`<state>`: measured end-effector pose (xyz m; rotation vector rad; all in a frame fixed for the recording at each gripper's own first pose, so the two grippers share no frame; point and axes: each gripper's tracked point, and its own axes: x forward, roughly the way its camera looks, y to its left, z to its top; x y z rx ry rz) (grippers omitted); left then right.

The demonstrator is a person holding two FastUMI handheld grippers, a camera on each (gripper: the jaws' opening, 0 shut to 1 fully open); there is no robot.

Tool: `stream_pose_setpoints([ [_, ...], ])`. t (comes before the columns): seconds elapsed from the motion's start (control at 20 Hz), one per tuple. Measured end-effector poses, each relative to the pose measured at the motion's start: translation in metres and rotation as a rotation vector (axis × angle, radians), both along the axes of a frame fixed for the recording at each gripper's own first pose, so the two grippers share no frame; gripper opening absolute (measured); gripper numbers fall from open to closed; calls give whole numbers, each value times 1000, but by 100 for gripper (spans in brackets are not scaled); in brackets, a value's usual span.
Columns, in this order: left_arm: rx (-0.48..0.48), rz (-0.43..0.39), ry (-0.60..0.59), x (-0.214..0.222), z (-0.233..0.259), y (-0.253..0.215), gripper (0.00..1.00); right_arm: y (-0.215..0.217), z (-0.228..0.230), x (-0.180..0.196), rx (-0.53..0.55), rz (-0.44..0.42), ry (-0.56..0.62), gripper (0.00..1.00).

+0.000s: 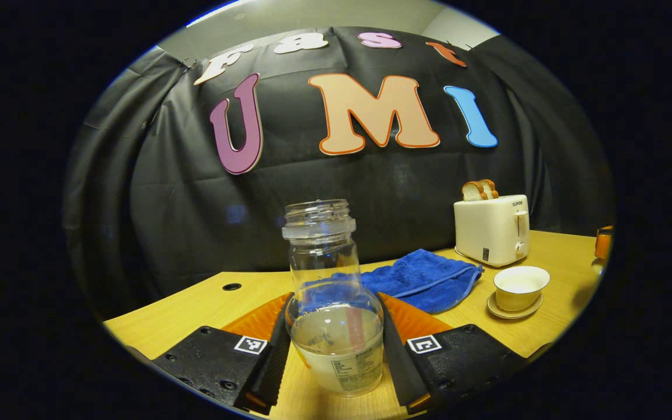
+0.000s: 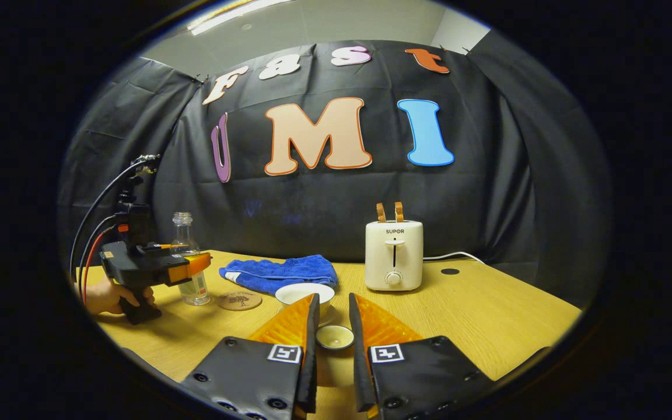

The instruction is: Open the teacup lid with one hand, grasp the water bottle and pour water into the teacup with the other hand; after pouring, place the water bottle on the coaster and then close the teacup lid.

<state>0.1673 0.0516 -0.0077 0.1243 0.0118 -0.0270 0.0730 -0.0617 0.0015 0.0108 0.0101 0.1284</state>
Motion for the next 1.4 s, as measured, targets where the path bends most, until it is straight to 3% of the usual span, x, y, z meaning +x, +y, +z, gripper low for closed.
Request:
stream_pose_setpoints([
  [0.15,20,-8,5,0,-1,-2,71,-1,0,0,3,0,1,29],
  [0.35,188,-12,19,1,-1,-2,70,-2,0,0,6,-4,1,28],
  [0.55,401,-27,38,8,1,-9,71,-7,0,-2,-7,-20,-3,29],
  [0.75,555,-62,17,17,16,-29,70,-15,0,-2,-12,-43,-5,29],
  [1.15,1040,-196,-5,27,8,-80,70,-31,1,-5,-13,-90,-7,29],
  [1.4,1264,-269,-2,35,-7,-105,70,-39,2,-6,-16,-118,-8,28],
])
